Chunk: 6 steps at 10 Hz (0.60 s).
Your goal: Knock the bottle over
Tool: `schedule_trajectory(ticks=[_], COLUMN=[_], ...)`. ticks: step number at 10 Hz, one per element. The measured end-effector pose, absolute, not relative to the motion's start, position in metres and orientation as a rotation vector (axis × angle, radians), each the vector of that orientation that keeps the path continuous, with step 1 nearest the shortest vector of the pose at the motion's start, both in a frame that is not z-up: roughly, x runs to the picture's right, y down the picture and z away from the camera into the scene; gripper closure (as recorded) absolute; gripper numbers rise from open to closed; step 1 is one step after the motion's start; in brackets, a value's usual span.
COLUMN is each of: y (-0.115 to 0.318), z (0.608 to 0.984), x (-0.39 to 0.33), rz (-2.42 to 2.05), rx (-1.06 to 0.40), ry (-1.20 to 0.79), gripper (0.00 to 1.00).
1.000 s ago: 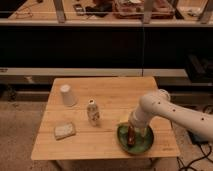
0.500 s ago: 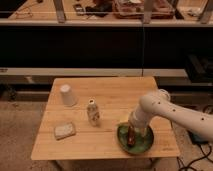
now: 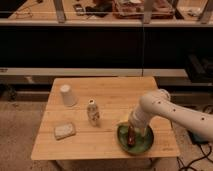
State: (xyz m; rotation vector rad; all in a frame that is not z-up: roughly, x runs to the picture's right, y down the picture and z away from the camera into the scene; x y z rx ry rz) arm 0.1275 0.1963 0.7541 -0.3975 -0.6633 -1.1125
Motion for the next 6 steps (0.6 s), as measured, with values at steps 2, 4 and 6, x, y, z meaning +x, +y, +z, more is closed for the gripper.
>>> schedule_trajectory(ticks=[2,4,6], y=[0.166,0.145,0.163], z=[0.734,0.704,0.695], x=[0.086,0.041,0.024], rz=[-1.176,-1.211,-1.194], rx=[-0.289,-0.164,-0.154], ry=[-0.719,-0.811,-0.914], gripper=[0.47,0.68,0.91])
